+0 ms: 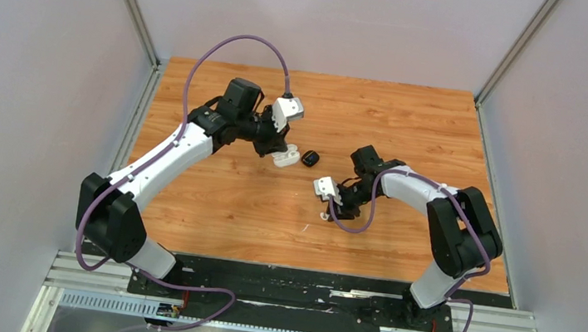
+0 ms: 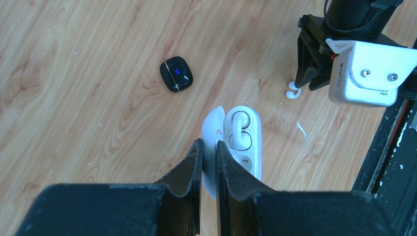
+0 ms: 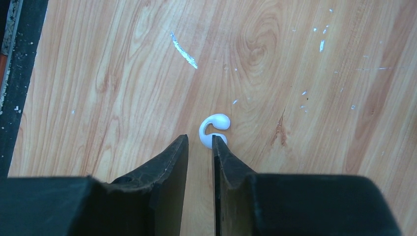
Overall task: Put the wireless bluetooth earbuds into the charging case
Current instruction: Pick up the earbud from the center of the board.
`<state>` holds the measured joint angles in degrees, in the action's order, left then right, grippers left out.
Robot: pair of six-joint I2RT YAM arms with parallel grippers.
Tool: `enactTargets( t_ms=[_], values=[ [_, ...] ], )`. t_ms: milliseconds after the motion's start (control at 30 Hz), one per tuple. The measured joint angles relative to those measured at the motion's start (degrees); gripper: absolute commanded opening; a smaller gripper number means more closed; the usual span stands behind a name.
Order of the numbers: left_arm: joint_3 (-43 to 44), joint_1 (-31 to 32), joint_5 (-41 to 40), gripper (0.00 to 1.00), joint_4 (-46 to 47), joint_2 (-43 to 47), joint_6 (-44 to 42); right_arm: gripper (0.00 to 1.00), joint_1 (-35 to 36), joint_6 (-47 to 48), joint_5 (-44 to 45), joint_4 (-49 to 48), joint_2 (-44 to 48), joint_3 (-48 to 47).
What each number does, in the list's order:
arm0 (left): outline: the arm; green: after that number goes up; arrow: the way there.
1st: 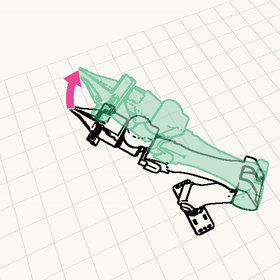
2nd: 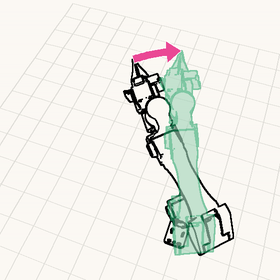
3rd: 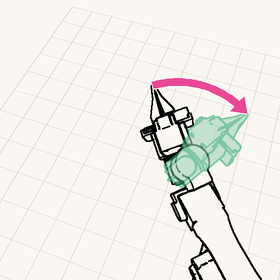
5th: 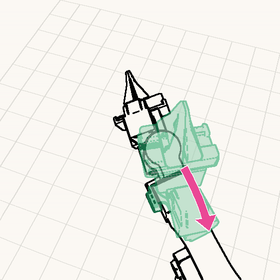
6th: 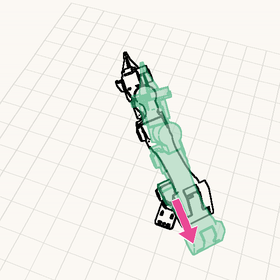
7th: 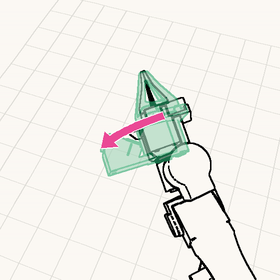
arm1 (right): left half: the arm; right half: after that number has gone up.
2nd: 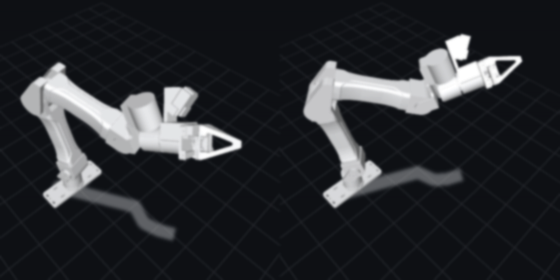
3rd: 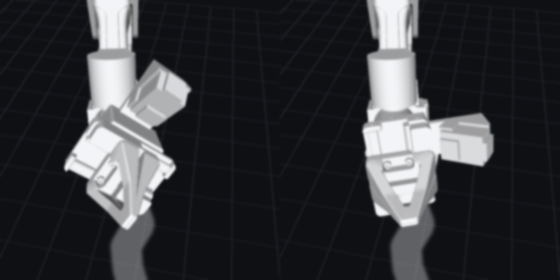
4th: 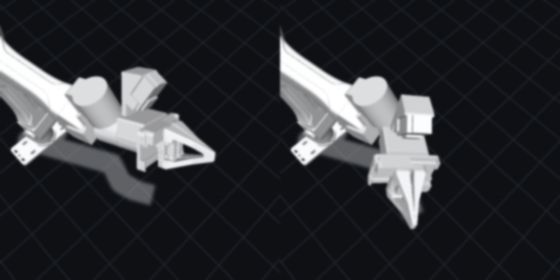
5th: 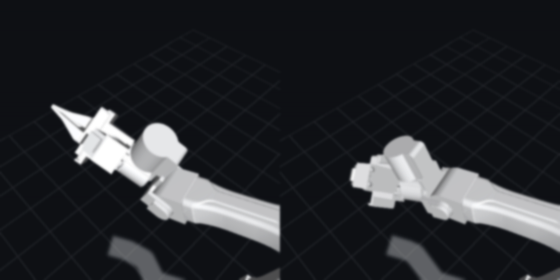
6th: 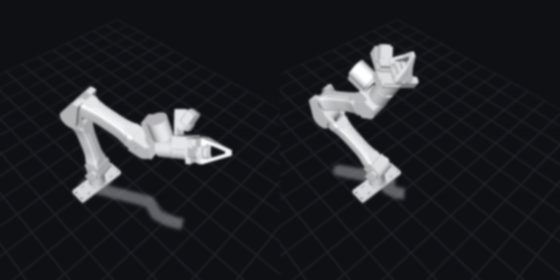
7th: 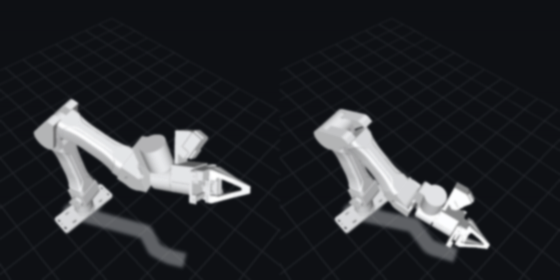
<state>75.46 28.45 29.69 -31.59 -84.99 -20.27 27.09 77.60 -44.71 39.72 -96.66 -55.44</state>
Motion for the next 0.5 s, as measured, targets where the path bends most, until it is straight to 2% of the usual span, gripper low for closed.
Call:
enactTargets(
  t_ms=[500],
  values=[
    [0.0,-0.31,-0.02,0.0,-0.35,0.0,0.0,0.3,0.87,0.52,-0.2,-0.31,-2.75,-2.45]
  ],
)
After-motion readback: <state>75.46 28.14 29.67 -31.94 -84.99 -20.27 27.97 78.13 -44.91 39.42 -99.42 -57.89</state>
